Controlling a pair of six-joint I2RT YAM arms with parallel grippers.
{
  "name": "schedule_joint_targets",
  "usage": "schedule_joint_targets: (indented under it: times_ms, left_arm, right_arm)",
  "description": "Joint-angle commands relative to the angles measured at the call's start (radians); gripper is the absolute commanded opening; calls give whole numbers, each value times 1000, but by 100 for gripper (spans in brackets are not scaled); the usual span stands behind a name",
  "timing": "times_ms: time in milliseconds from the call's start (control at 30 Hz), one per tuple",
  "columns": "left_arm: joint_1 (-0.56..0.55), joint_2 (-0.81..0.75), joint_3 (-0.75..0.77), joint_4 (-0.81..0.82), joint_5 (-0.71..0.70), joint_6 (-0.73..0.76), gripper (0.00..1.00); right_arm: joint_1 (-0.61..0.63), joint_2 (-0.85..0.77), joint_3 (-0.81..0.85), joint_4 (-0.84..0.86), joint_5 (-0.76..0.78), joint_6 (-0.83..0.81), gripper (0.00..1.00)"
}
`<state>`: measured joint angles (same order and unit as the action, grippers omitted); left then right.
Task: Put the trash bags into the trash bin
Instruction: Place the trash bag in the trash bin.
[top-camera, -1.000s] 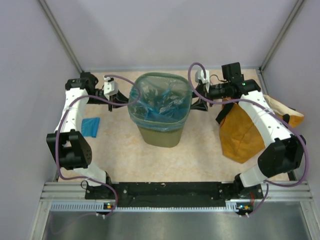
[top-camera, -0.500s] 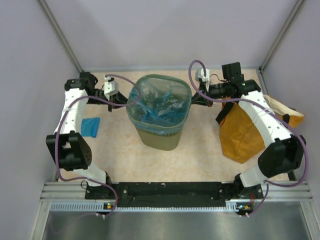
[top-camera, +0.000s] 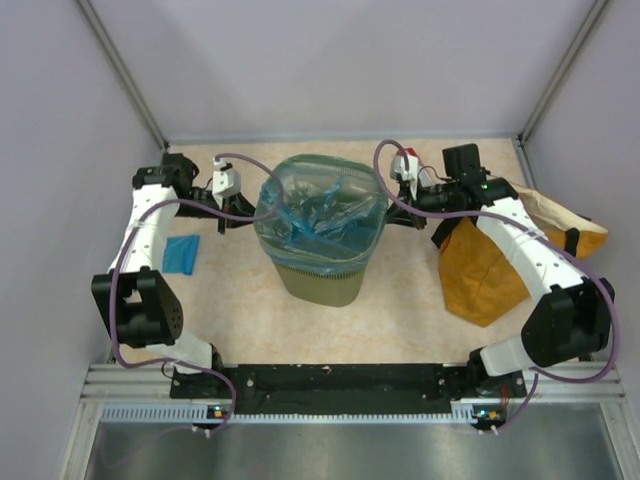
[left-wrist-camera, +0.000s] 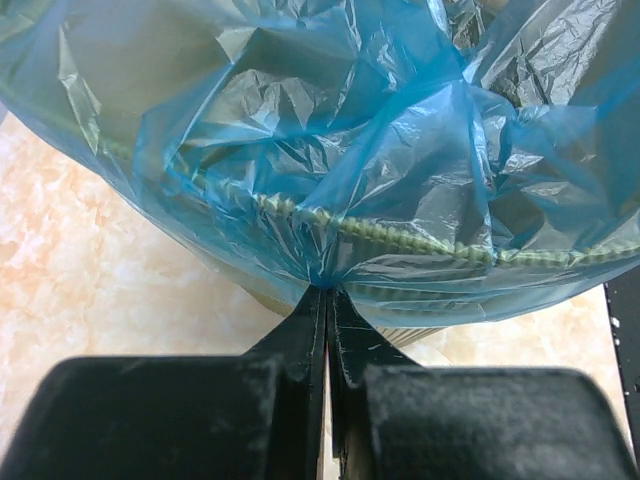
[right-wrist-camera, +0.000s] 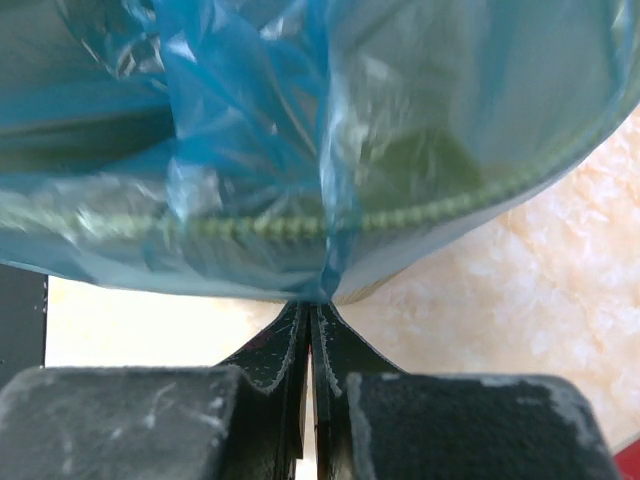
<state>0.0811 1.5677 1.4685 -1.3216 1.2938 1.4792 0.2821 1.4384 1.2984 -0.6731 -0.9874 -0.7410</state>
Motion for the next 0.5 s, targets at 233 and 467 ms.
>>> schedule_joint_targets:
  times_ms: [233, 467]
  left_arm:
    - [-7, -47, -48, 27, -24, -16, 0]
    - [-6, -70, 10, -14, -28, -29, 0]
  right_arm:
    - [2, -62, -59, 101, 30, 78, 0]
    - [-1, -130, -30, 33, 81, 86, 41]
